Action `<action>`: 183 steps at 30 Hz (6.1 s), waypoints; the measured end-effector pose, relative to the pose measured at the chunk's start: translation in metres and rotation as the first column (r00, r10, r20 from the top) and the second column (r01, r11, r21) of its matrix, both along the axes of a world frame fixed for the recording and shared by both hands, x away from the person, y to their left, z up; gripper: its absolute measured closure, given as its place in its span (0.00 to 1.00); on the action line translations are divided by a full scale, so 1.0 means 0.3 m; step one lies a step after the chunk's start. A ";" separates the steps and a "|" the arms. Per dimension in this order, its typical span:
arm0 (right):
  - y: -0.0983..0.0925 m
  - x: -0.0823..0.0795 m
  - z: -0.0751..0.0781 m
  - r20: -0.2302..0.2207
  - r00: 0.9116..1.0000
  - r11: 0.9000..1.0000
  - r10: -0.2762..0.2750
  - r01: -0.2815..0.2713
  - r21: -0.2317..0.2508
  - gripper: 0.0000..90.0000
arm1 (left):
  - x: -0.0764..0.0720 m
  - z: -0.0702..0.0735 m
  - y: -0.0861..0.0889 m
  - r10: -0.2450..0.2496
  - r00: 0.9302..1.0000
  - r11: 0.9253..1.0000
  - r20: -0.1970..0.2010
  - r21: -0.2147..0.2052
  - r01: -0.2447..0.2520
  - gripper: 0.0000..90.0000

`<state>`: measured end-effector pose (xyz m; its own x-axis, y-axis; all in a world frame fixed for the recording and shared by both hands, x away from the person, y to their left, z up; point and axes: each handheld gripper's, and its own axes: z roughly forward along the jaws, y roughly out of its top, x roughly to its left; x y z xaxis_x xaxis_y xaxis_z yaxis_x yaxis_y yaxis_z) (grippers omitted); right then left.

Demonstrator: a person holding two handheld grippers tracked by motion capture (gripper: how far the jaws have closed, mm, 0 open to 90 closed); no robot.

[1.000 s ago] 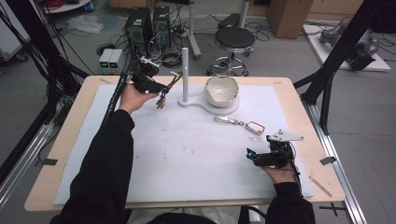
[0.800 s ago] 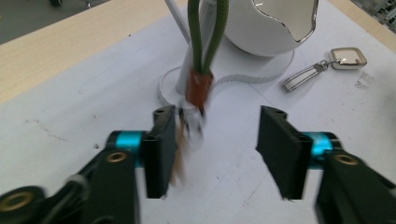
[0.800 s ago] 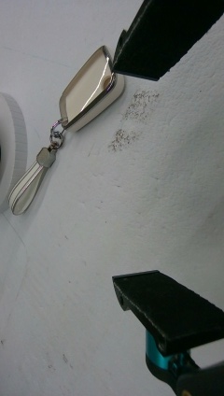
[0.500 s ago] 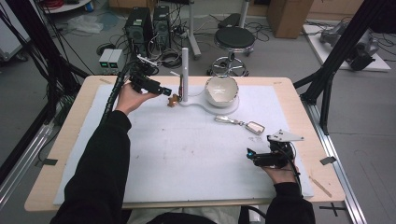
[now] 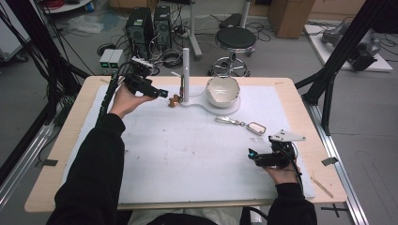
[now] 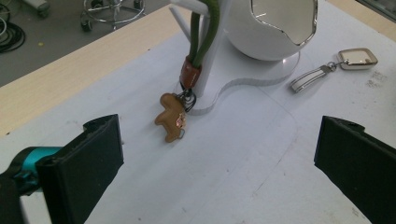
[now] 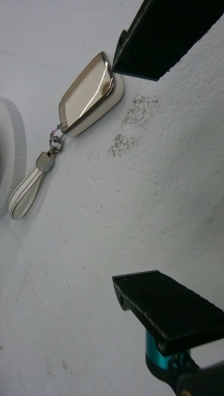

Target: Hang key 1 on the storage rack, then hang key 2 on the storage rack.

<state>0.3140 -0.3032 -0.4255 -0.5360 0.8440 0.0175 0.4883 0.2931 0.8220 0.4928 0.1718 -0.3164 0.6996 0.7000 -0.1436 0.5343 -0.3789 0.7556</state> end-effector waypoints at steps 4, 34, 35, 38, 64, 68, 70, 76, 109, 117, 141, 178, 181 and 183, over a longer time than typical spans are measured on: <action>0.000 0.001 0.000 0.006 1.000 1.000 0.002 -0.002 -0.001 0.01 | -0.019 0.004 0.033 0.012 1.000 1.000 0.014 -0.006 -0.012 0.02; 0.003 0.000 -0.006 -0.009 1.000 1.000 -0.001 0.001 -0.014 0.01 | -0.188 -0.049 0.098 0.008 0.997 1.000 0.078 0.026 -0.010 0.02; 0.002 0.002 -0.006 -0.003 1.000 1.000 0.001 -0.002 -0.017 0.01 | -0.195 -0.053 0.105 0.015 0.997 1.000 0.081 0.026 -0.017 0.02; 0.003 0.001 -0.006 -0.006 1.000 1.000 0.003 -0.003 -0.015 0.01 | -0.214 -0.065 0.128 0.028 0.997 0.999 0.078 0.020 -0.029 0.02; 0.006 -0.007 -0.006 -0.015 1.000 1.000 -0.002 0.002 -0.021 0.01 | -0.432 -0.176 0.227 0.038 0.997 0.998 0.071 0.047 -0.042 0.02; 0.006 -0.005 -0.006 -0.013 1.000 1.000 0.002 -0.002 -0.013 0.01 | -0.460 -0.191 0.242 0.037 0.997 0.999 0.069 0.007 -0.038 0.02; 0.007 -0.003 -0.006 -0.012 1.000 1.000 0.002 -0.003 -0.014 0.01 | -0.472 -0.197 0.246 0.034 0.997 0.999 0.071 0.023 -0.035 0.02; 0.010 -0.003 -0.007 -0.017 1.000 1.000 0.005 -0.005 -0.012 0.01 | -0.507 -0.216 0.279 0.041 0.997 0.999 0.070 0.029 -0.043 0.02; 0.019 -0.012 -0.003 -0.001 1.000 1.000 0.031 -0.031 -0.002 0.01 | -0.723 -0.383 0.456 0.144 0.983 0.989 0.115 -0.040 -0.141 0.02; 0.018 -0.001 -0.007 -0.005 1.000 0.999 0.017 -0.018 -0.035 0.01 | -0.717 -0.387 0.458 0.131 0.984 0.991 0.118 -0.032 -0.128 0.02; 0.075 0.107 0.081 -0.067 0.996 0.993 0.064 -0.071 -0.099 0.01 | -0.739 -0.383 0.461 0.123 0.986 0.992 0.111 -0.039 -0.119 0.02; 0.079 0.372 0.199 -0.138 0.990 0.991 0.023 -0.041 -0.127 0.01 | -0.704 -0.382 0.437 0.027 0.996 0.995 0.089 -0.097 -0.019 0.02; 0.078 0.401 0.205 -0.150 0.988 0.988 0.029 -0.051 -0.144 0.01 | -0.704 -0.381 0.438 0.026 0.996 0.995 0.088 -0.097 -0.018 0.02; 0.077 0.416 0.207 -0.165 0.986 0.987 0.036 -0.062 -0.150 0.01 | -0.704 -0.382 0.438 0.027 0.996 0.995 0.087 -0.096 -0.018 0.02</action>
<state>0.4387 -0.2802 -0.3635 -0.5776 0.8160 -0.0213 0.5926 0.4371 0.6766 0.2814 0.3032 -0.4311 0.6968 0.7017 -0.1487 0.4715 -0.2918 0.8322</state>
